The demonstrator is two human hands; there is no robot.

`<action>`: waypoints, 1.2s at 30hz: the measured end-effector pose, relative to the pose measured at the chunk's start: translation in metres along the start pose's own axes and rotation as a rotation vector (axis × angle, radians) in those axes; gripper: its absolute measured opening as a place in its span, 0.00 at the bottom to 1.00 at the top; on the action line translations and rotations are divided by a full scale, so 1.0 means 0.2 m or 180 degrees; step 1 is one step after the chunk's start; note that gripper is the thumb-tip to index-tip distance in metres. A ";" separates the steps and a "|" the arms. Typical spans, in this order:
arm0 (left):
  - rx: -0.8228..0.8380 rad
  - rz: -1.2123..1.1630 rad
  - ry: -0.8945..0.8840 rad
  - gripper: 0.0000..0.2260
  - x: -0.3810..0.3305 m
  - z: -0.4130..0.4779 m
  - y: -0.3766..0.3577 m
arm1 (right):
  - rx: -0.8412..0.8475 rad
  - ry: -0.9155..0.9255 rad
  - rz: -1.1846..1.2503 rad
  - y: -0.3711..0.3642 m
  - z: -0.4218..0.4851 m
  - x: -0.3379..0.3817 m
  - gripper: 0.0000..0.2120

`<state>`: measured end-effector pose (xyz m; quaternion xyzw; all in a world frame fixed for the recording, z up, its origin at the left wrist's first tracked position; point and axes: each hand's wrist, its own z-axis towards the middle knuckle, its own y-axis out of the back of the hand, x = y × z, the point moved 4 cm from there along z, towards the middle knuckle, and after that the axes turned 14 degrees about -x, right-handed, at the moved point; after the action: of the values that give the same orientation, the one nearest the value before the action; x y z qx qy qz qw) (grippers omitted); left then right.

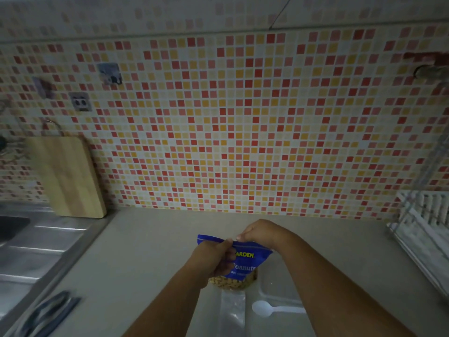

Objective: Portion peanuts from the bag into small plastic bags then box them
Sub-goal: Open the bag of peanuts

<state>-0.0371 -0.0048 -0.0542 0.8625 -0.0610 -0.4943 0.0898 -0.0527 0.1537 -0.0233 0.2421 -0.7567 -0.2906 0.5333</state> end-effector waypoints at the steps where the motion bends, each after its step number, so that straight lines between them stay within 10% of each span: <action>1: -0.0007 -0.0019 0.0042 0.13 0.00 0.00 0.00 | 0.0002 -0.0011 -0.0012 0.00 0.00 0.00 0.16; 36: -0.0425 -0.1031 0.0317 0.10 0.07 -0.05 -0.06 | -0.0164 0.0674 -0.0630 -0.04 -0.07 0.08 0.06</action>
<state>-0.0216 0.0051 -0.0647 0.8766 0.1162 -0.4619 0.0690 -0.0432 0.1341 -0.0142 0.3311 -0.6609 -0.3340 0.5849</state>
